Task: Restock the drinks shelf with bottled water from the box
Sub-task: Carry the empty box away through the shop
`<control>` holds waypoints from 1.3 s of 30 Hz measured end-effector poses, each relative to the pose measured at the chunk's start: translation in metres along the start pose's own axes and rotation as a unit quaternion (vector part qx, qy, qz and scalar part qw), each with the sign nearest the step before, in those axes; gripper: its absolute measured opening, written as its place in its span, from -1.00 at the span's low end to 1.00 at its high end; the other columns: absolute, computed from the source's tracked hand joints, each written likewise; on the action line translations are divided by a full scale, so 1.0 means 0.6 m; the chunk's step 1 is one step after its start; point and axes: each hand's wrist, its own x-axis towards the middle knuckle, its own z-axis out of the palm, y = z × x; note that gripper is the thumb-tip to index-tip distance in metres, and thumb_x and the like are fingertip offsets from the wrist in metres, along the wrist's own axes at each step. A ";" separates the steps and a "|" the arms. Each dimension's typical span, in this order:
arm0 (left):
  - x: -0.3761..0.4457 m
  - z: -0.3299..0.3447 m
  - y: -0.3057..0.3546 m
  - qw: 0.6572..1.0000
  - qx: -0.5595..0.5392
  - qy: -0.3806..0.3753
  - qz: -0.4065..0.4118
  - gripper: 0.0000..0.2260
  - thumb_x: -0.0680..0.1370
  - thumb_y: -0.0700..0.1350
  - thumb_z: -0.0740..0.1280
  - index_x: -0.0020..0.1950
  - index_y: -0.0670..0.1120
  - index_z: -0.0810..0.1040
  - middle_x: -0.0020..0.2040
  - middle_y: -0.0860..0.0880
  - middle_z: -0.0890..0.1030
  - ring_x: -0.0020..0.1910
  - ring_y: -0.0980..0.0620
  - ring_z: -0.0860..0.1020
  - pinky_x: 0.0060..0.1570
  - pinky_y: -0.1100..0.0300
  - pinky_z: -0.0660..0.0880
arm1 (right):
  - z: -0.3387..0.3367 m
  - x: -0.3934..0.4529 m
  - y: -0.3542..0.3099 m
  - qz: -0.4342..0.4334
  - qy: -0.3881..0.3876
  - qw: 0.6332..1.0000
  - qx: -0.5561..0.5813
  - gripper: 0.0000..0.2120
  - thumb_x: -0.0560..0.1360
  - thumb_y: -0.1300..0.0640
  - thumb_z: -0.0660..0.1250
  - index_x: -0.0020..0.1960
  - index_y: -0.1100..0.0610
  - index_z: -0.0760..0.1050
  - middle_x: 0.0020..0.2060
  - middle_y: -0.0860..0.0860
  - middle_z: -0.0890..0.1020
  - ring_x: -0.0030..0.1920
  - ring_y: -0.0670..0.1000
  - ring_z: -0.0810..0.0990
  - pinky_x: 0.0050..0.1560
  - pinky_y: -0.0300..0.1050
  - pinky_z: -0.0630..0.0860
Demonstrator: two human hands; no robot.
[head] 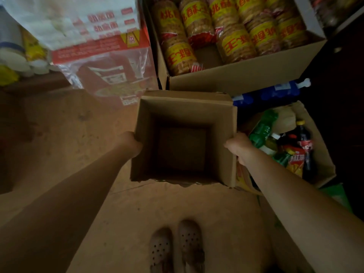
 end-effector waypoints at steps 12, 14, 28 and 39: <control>-0.124 -0.157 -0.051 0.999 -0.020 -0.003 0.027 -0.75 0.48 -0.19 0.33 0.13 -0.22 0.54 0.05 -0.22 0.59 0.06 -0.20 0.56 0.14 -0.07 0.52 | -0.040 -0.165 -0.104 -0.048 -0.062 0.994 -0.081 -0.76 0.55 0.19 0.24 0.21 0.13 0.45 0.06 0.15 0.55 0.05 0.17 0.54 0.00 0.09 0.55; -0.162 -0.189 -0.063 1.000 -0.012 0.003 0.019 -0.76 0.50 -0.18 0.32 0.15 -0.19 0.52 0.05 -0.19 0.58 0.06 -0.16 0.55 0.10 0.00 0.52 | -0.043 -0.204 -0.125 -0.063 -0.077 0.990 -0.104 -0.79 0.56 0.21 0.24 0.18 0.19 0.44 0.02 0.13 0.55 -0.02 0.15 0.55 -0.04 0.08 0.56; -0.522 -0.438 -0.266 0.977 -0.177 0.098 -0.064 -0.58 0.48 -0.28 0.29 0.34 -0.10 0.43 -0.09 -0.07 0.53 -0.13 -0.07 0.57 -0.23 0.12 0.57 | 0.021 -0.608 -0.307 -0.249 -0.142 0.923 -0.257 -0.41 0.59 0.20 0.25 0.53 0.20 0.07 0.50 0.14 0.20 0.46 0.15 0.23 0.36 0.01 0.28; -0.841 -0.528 -0.523 0.913 -0.305 0.206 -0.175 -0.77 0.44 -0.33 0.27 0.06 -0.14 0.54 -0.18 -0.10 0.57 -0.32 -0.02 0.60 -0.41 0.02 0.61 | 0.191 -0.983 -0.373 -0.397 -0.225 0.775 -0.436 -0.59 0.51 0.17 0.33 0.32 0.23 0.35 0.17 0.13 0.48 0.16 0.12 0.48 0.03 -0.07 0.44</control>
